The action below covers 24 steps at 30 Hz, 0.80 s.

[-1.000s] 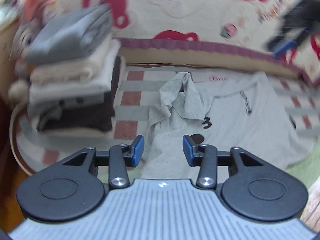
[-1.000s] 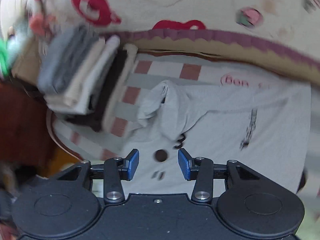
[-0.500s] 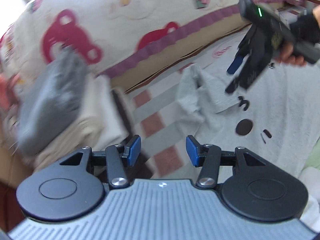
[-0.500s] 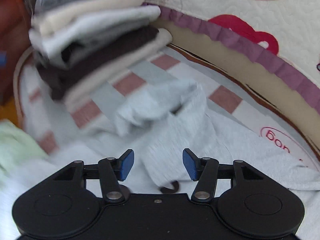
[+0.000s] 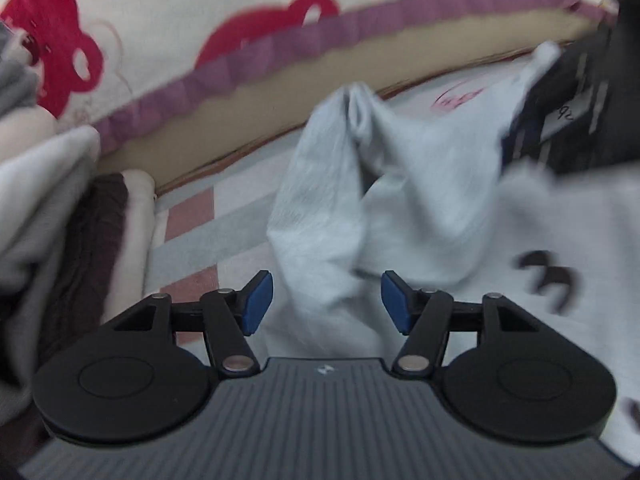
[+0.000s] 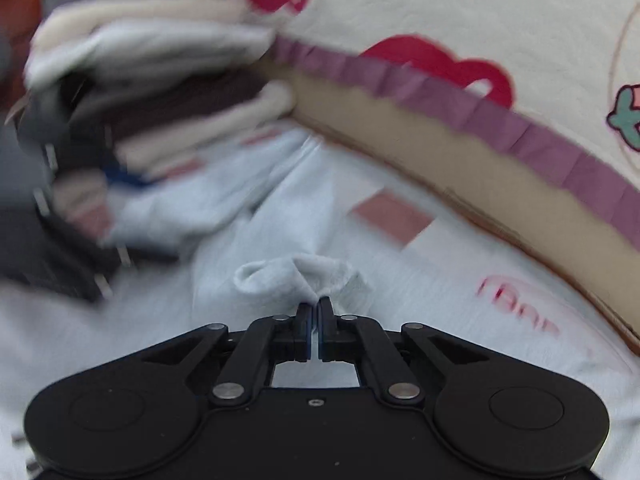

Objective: Fold clothes

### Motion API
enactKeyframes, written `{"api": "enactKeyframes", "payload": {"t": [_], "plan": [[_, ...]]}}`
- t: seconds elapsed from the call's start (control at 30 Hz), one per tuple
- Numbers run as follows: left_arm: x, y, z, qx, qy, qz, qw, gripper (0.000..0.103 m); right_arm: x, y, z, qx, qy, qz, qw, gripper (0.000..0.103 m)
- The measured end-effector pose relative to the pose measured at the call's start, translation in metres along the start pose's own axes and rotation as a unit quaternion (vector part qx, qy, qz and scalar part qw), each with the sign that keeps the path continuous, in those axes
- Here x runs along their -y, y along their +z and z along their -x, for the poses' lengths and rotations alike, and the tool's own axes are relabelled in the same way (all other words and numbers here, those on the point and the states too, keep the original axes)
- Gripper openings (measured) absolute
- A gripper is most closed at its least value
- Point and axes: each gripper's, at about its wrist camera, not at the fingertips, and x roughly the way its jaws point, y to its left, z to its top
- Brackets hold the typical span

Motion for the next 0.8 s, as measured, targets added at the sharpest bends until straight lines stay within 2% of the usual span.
{"api": "enactKeyframes", "payload": {"t": [0.03,0.07,0.17,0.23,0.27,0.3,0.37,0.4,0.43,0.53,0.6,0.63,0.67,0.7,0.77,0.8], "plan": [[-0.008,0.001,-0.008,-0.001,-0.006,0.007,1.0000,0.009,0.012,0.011,-0.002,0.006,-0.013,0.002,1.000,0.001],[-0.016,0.003,-0.013,-0.002,-0.001,0.019,0.9998,0.005,0.025,0.022,-0.003,0.013,-0.026,-0.001,1.000,0.001],[-0.046,0.010,-0.023,-0.004,0.034,0.079,0.9963,0.005,0.068,0.054,-0.005,0.041,-0.069,-0.029,0.996,0.001],[-0.066,0.012,-0.030,-0.009,0.050,0.127,0.9905,0.007,0.090,0.071,-0.009,0.058,-0.102,-0.033,0.993,0.003],[-0.074,0.010,-0.036,-0.018,0.059,0.150,0.9867,0.010,0.099,0.077,-0.011,0.063,-0.118,-0.040,0.990,0.007],[-0.079,0.008,-0.042,-0.028,0.071,0.171,0.9824,0.013,0.108,0.081,-0.012,0.066,-0.126,-0.052,0.988,0.012],[-0.086,0.002,-0.054,-0.050,0.123,0.187,0.9734,0.020,0.122,0.078,-0.011,0.073,-0.135,-0.089,0.984,0.022],[-0.088,0.000,-0.056,-0.054,0.134,0.192,0.9707,0.021,0.128,0.074,-0.009,0.075,-0.135,-0.109,0.982,0.037],[-0.091,-0.002,-0.057,-0.053,0.135,0.197,0.9696,0.021,0.132,0.066,-0.008,0.070,-0.129,-0.126,0.981,0.043],[-0.082,0.000,-0.041,-0.020,0.073,0.190,0.9788,0.022,0.142,0.035,-0.005,0.030,-0.109,-0.153,0.982,0.044],[-0.067,0.011,-0.033,0.005,0.027,0.163,0.9862,0.033,0.153,0.012,0.004,0.007,-0.126,-0.159,0.979,0.047],[-0.060,0.016,-0.030,0.018,0.003,0.150,0.9886,0.047,0.163,0.001,0.009,-0.003,-0.144,-0.167,0.975,0.050],[-0.052,0.022,-0.027,0.030,-0.021,0.136,0.9901,0.053,0.176,-0.009,0.014,-0.013,-0.164,-0.183,0.969,0.052],[-0.047,0.028,-0.028,0.036,-0.048,0.132,0.9895,0.054,0.192,-0.020,0.020,-0.023,-0.182,-0.209,0.961,0.055],[-0.040,0.043,-0.039,0.035,-0.101,0.140,0.9845,0.063,0.232,-0.040,0.032,-0.044,-0.210,-0.287,0.934,0.057],[-0.035,0.050,-0.046,0.031,-0.111,0.146,0.9825,0.063,0.253,-0.050,0.038,-0.054,-0.222,-0.330,0.916,0.057]]}}
